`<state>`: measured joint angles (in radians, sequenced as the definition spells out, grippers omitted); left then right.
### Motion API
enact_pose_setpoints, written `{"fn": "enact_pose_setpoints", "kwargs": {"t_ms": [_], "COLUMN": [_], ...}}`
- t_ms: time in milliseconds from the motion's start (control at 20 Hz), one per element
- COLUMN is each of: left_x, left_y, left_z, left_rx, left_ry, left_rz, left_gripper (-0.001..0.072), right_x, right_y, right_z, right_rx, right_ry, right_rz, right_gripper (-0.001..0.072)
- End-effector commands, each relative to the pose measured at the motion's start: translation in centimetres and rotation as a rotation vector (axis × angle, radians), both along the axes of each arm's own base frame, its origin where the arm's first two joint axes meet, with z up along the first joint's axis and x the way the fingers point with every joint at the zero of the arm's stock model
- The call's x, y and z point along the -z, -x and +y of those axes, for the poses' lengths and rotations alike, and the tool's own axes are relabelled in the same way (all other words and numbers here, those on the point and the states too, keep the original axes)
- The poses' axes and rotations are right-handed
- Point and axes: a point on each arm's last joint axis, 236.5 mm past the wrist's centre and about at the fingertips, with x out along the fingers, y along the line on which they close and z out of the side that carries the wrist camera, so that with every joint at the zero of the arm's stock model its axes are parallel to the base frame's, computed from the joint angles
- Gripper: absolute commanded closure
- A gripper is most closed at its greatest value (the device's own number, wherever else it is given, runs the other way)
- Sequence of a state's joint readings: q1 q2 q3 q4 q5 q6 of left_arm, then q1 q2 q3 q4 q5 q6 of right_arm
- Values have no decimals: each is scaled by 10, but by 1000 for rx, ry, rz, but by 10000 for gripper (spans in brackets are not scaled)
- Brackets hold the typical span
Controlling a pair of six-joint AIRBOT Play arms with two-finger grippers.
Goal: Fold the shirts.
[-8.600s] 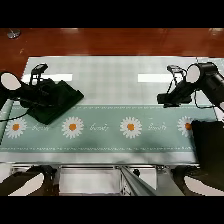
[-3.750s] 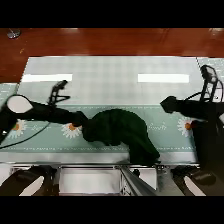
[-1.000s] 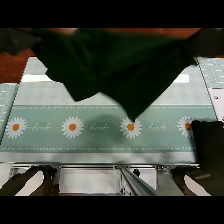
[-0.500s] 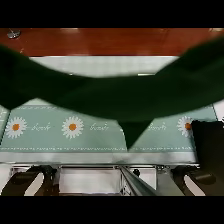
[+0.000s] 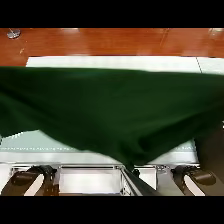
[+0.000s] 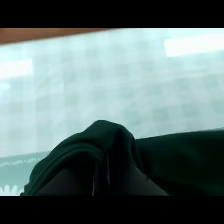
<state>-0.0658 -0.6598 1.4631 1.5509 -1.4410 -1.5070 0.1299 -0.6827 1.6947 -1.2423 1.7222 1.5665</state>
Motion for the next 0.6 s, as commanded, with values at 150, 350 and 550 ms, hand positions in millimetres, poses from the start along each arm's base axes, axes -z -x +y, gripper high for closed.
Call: {"fn": "enact_pose_setpoints", "kwargs": {"t_ms": [150, 350, 550], "left_x": [157, 220, 249], "left_y": [-88, -132, -159], "left_z": [-30, -72, -116], "left_rx": [-58, -40, -15], "left_ry": [182, 371, 581], "left_rz": [286, 434, 569], "left_gripper": [682, 682, 681], "right_x": [222, 305, 347], "right_y": [-62, -120, -158], "right_z": [-7, -38, -64], "right_rx": [115, 377, 489], "right_ry": [50, 33, 1], "right_rz": [407, 438, 607], "right_gripper": [688, 687, 687]}}
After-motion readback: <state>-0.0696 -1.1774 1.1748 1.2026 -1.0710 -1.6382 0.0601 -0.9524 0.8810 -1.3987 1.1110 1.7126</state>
